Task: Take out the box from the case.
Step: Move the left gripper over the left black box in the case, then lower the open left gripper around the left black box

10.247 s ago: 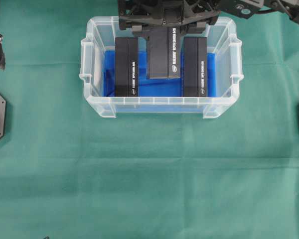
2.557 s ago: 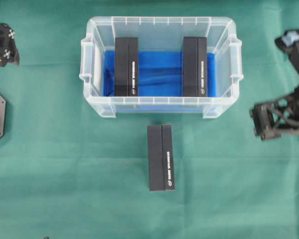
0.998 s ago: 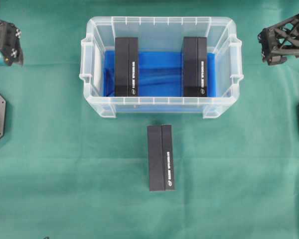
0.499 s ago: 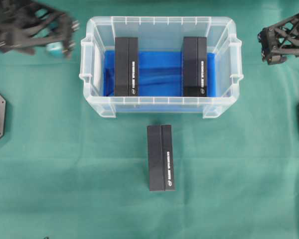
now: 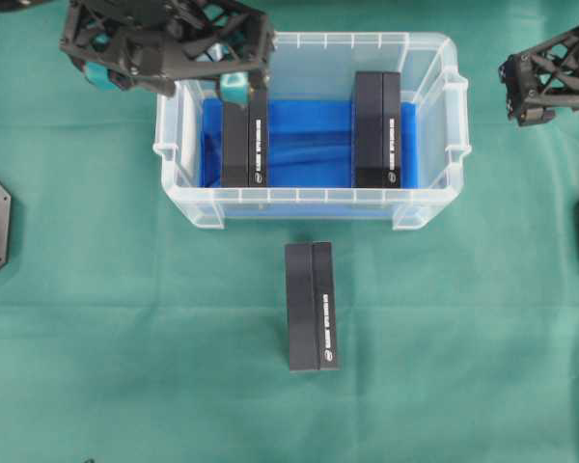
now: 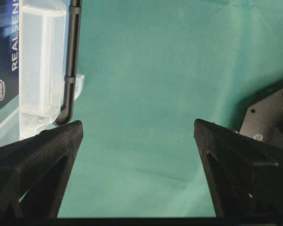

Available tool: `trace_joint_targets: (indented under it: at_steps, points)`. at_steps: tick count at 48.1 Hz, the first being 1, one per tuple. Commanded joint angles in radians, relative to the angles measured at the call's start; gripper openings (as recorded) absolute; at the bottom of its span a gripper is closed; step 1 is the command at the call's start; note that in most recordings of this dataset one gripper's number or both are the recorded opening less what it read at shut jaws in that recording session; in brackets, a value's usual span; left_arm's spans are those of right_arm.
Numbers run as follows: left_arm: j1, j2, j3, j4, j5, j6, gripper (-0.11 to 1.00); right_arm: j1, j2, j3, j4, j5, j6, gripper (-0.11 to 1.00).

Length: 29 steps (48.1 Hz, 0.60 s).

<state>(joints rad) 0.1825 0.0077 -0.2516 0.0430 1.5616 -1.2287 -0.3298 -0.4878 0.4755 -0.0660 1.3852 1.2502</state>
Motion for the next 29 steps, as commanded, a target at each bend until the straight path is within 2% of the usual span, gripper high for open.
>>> trace_joint_targets:
  at_steps: [1, 13, 29]
  points:
    - [-0.005, 0.006, -0.055, 0.003, 0.017, -0.003, 0.98, -0.002, -0.011, -0.009, -0.002, -0.003, -0.002, 0.94]
    - [-0.014, 0.069, -0.130, 0.003, 0.043, -0.008, 0.98, -0.002, -0.011, -0.009, -0.006, -0.005, -0.005, 0.94]
    - [-0.014, 0.084, -0.126, 0.003, 0.043, -0.008, 0.98, -0.002, -0.011, -0.009, -0.006, -0.003, -0.006, 0.94]
